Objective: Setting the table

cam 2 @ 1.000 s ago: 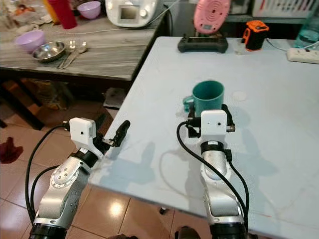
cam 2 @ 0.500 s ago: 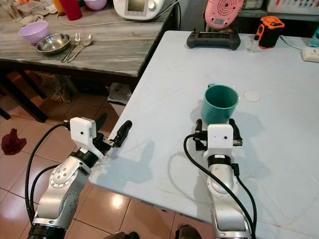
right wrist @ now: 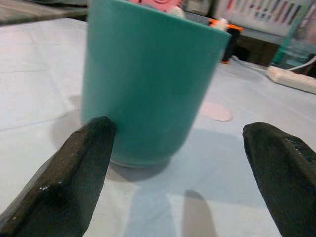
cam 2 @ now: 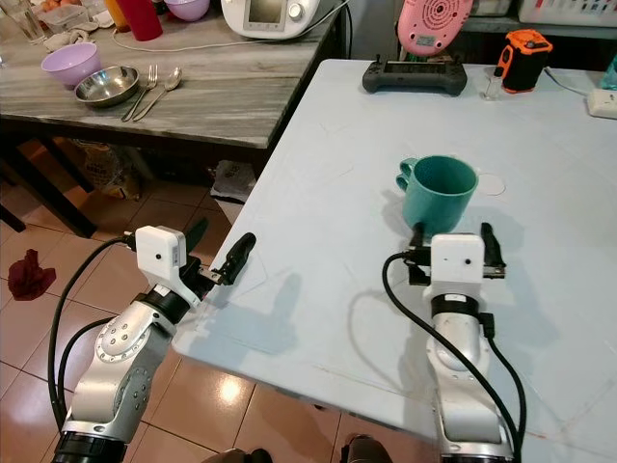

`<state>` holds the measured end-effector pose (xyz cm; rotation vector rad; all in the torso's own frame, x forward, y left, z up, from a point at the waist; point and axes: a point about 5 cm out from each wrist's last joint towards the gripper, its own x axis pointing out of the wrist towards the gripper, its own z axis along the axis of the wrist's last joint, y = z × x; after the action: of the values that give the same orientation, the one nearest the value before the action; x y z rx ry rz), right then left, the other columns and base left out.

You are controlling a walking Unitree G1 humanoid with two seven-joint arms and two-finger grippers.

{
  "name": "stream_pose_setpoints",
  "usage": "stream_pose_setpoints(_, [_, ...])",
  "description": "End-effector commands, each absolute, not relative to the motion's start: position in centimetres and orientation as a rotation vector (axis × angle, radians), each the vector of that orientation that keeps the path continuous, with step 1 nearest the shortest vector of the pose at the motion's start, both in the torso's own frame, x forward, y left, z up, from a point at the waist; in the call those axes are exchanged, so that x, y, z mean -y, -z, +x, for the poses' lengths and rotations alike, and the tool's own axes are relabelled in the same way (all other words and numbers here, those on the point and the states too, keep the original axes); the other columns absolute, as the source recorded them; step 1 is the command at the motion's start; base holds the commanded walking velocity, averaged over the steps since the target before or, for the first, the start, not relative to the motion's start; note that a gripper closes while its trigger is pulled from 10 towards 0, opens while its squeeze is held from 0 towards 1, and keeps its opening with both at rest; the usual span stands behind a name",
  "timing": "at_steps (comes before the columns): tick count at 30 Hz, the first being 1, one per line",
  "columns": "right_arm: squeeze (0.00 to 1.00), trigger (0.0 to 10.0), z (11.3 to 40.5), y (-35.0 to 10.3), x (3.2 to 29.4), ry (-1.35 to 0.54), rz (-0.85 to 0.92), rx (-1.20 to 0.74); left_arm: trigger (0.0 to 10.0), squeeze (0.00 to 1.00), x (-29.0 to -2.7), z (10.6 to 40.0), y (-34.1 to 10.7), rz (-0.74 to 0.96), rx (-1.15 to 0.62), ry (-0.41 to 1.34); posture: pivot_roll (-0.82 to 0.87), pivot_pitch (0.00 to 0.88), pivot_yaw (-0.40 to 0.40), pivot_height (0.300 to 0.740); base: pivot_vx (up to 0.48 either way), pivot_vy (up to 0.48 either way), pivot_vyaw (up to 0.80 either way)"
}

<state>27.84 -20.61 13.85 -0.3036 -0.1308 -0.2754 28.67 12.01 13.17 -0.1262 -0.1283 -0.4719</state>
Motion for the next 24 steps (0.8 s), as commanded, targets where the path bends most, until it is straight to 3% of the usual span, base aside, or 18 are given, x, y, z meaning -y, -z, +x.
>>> stream_pose_setpoints(1, [0.0,10.0,27.8,-13.9,21.2,0.313,-0.318,0.129,10.0,0.0,-12.3,28.6,-13.5,-0.115,0.137,0.479,-0.17,0.156,0.139,0.74,0.0,0.0,0.0])
stream_pose_setpoints(11, [0.0,10.0,27.9,-14.2,24.1,0.432,-0.354,0.121,10.0,0.0,-12.3,28.6,-13.7,-0.11,0.138,0.484,-0.17,0.159,0.155,0.74,0.0,0.0,0.0])
stream_pose_setpoints(13, [0.0,10.0,28.0,-14.6,26.1,0.506,-0.382,0.114,10.0,0.0,-12.4,28.7,-13.8,-0.106,0.14,0.486,-0.16,0.16,0.16,0.74,0.0,0.0,0.0])
stream_pose_setpoints(19, [0.0,10.0,28.0,-15.1,27.8,0.563,-0.39,0.114,10.0,0.0,-12.6,28.8,-13.9,-0.101,0.142,0.483,-0.15,0.161,0.164,0.74,0.0,0.0,0.0])
stream_pose_setpoints(24, [0.0,10.0,27.8,-14.6,27.0,0.53,-0.402,0.106,10.0,0.0,-12.8,28.7,-14.0,-0.098,0.143,0.481,-0.15,0.165,0.16,0.74,0.0,0.0,0.0])
